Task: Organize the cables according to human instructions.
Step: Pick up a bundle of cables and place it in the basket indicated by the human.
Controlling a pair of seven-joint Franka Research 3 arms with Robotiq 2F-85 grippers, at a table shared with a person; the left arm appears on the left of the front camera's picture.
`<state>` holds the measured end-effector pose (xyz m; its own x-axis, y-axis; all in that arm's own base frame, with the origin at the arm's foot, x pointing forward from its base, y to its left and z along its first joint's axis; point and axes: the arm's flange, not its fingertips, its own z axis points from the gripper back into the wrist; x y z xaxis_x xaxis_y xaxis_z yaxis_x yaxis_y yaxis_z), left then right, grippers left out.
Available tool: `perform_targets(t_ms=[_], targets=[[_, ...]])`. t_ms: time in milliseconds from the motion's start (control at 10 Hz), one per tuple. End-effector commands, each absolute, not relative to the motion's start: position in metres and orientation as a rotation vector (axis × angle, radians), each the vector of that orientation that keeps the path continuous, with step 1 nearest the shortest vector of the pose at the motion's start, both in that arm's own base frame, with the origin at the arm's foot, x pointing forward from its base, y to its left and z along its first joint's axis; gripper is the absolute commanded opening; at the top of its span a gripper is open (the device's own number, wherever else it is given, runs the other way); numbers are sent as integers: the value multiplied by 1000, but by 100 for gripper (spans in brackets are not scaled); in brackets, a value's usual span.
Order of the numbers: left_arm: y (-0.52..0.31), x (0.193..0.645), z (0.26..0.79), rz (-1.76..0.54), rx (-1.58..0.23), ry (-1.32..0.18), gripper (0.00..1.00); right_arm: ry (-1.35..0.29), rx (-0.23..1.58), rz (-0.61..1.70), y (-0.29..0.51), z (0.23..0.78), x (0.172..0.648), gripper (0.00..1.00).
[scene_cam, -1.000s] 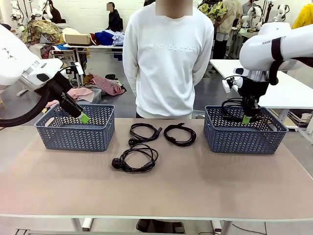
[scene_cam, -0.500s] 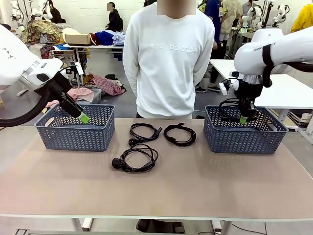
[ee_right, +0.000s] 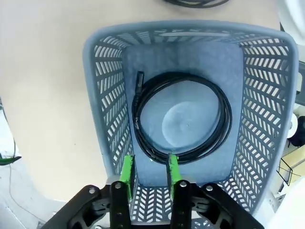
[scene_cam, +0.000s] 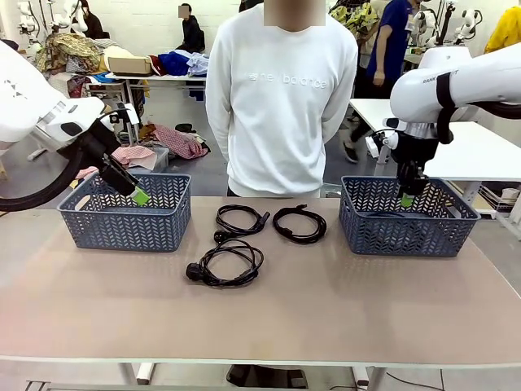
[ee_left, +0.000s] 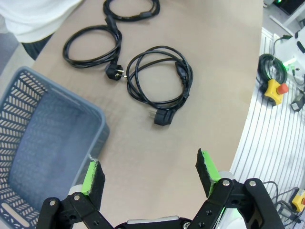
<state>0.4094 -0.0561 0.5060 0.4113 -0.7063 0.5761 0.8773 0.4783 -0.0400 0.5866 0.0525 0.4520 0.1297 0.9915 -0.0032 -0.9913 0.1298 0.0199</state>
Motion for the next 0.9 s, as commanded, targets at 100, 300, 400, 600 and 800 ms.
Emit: perform_targets(t_ms=[100, 300, 400, 600, 800], targets=[[-55, 409, 505, -1040, -384, -550, 100, 15, 29, 1422, 52, 458, 592, 56], [-55, 409, 505, -1040, -384, -550, 100, 22, 33, 1419, 52, 459, 591, 76], [-55, 409, 505, -1040, -384, -550, 100, 28, 33, 1413, 52, 460, 590, 100], [-55, 409, 505, -1040, -384, -550, 100, 38, 30, 1402, 50, 462, 587, 100], [-55, 409, 505, -1040, -384, -550, 100, 35, 28, 1373, 50, 465, 582, 100]])
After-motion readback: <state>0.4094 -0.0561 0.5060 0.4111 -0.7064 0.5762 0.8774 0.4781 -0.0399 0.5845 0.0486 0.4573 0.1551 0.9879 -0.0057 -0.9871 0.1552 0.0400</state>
